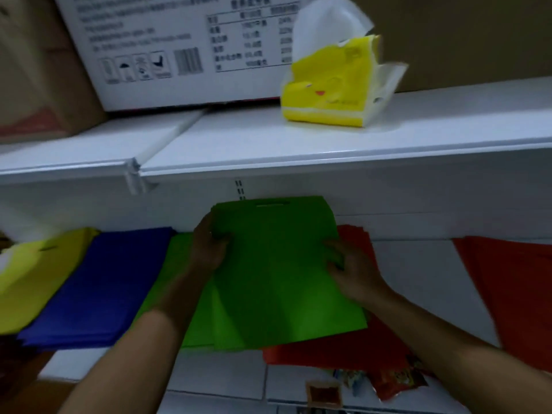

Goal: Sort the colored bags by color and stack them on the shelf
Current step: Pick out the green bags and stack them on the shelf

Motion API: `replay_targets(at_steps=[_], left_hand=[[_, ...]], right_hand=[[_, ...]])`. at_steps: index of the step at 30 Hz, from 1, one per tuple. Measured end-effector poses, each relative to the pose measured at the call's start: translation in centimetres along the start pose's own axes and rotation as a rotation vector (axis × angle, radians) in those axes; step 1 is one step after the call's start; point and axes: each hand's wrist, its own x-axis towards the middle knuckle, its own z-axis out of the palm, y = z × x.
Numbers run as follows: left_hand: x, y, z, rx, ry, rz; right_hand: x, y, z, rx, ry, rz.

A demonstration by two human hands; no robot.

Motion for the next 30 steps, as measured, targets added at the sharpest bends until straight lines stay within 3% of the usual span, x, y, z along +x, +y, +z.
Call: replay_targets(at_steps=[10,14,19,30], left_hand=[[6.0,-10.1,-11.5,0.223,-0.043,-0.101],[7.6,-12.8,-12.0,0.318,-0.173,-0.13],[8.9,-16.4,-11.7,0.457,-0.213,-0.145],[9.7,-19.3,-9.4,0.513,-0.386,-0.164]], right_hand=[[3.7,-6.6,12.8,-0.03,-0.236,-0.033],[4.5,-6.2,16.1,-0.128,-0.335,-0.066],[5.5,-5.0,19.3,-0.433,-0.384,-0.08],[6.1,-3.2,21.1,-0.559,-0.451,0.034]])
